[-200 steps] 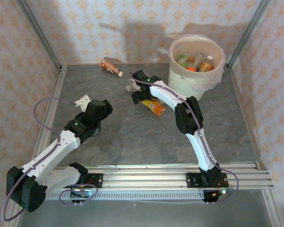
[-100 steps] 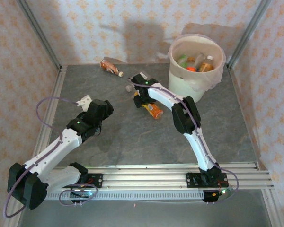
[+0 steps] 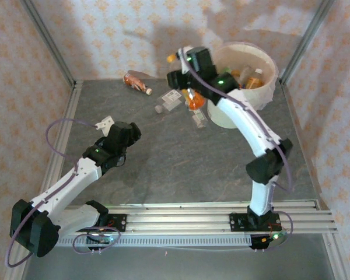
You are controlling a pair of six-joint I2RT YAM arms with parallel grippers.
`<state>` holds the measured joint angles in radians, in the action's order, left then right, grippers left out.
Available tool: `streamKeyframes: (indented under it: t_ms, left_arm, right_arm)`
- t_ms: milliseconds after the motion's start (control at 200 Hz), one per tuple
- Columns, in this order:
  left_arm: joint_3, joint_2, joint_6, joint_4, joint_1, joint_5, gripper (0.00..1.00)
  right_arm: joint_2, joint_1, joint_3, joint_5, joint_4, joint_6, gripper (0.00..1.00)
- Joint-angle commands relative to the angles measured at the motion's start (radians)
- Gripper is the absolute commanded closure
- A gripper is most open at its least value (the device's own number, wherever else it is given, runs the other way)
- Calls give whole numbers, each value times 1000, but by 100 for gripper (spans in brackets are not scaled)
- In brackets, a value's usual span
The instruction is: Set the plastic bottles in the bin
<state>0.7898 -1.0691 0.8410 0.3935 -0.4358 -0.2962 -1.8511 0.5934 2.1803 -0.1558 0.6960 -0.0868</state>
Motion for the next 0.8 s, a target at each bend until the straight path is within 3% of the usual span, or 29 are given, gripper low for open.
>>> streamKeyframes:
  t_ms: [0, 370, 595, 796]
  left_arm:
    - [17, -2, -19, -26, 7, 3, 0]
    - [11, 0, -13, -34, 6, 19, 0]
    - [9, -2, -6, -38, 7, 26, 0]
    - [2, 13, -8, -20, 7, 15, 0]
  right_arm:
    - [39, -52, 42, -43, -38, 18, 45]
    - [-34, -346, 331, -136, -6, 195, 48]
    - [-152, -407, 392, -5, -29, 88, 48]
    - [-212, -416, 370, -6, -39, 109, 48]
